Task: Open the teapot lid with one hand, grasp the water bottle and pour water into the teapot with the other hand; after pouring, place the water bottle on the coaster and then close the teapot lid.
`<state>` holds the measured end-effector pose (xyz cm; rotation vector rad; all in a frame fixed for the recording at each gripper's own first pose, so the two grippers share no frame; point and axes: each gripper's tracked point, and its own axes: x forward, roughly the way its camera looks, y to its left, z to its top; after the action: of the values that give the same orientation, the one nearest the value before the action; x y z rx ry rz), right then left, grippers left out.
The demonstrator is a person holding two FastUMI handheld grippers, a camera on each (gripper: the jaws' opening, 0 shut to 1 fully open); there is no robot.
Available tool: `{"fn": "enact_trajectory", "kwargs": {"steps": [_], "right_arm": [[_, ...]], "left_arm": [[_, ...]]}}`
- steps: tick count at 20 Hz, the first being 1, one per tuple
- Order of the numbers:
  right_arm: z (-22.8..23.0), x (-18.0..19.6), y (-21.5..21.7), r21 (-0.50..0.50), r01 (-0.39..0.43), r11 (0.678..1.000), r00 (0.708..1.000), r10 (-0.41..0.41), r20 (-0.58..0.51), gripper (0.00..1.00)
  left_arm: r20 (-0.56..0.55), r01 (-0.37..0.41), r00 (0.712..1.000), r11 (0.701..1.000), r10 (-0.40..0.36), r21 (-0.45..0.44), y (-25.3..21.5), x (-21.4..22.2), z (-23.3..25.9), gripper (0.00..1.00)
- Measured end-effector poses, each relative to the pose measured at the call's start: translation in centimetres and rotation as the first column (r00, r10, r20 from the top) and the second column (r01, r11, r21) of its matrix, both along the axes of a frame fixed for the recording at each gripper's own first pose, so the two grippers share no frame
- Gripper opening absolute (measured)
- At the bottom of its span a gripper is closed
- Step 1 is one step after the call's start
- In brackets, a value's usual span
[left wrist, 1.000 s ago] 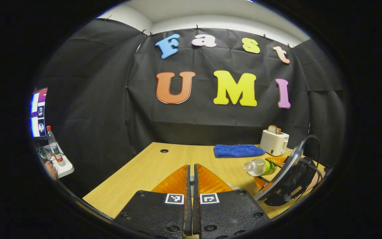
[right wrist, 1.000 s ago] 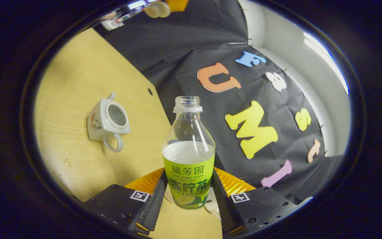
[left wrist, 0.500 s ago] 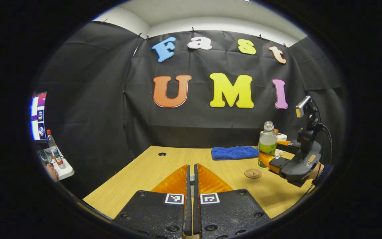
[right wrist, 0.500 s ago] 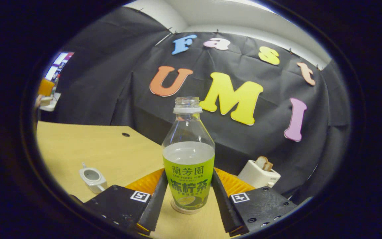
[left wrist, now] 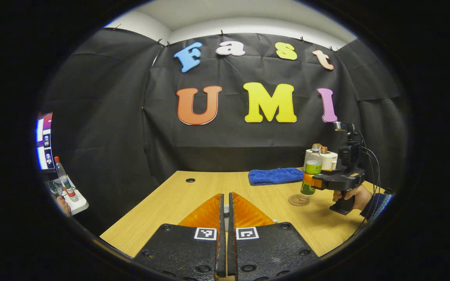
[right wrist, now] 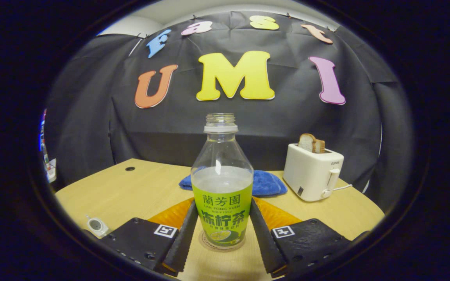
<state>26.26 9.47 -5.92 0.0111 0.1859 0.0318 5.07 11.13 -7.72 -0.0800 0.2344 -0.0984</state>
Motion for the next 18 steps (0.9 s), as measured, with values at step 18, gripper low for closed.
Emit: {"fn": "enact_trajectory", "kwargs": {"steps": [18], "right_arm": [[-1.7, -1.2, 1.1, -0.051, -0.014, 0.999, 1.000, 0.014, 0.009, 0.96]], "left_arm": [[-0.004, 0.044, 0.999, 0.998, -0.044, 0.051, -2.9, 0.9, -0.5, 0.04]]}}
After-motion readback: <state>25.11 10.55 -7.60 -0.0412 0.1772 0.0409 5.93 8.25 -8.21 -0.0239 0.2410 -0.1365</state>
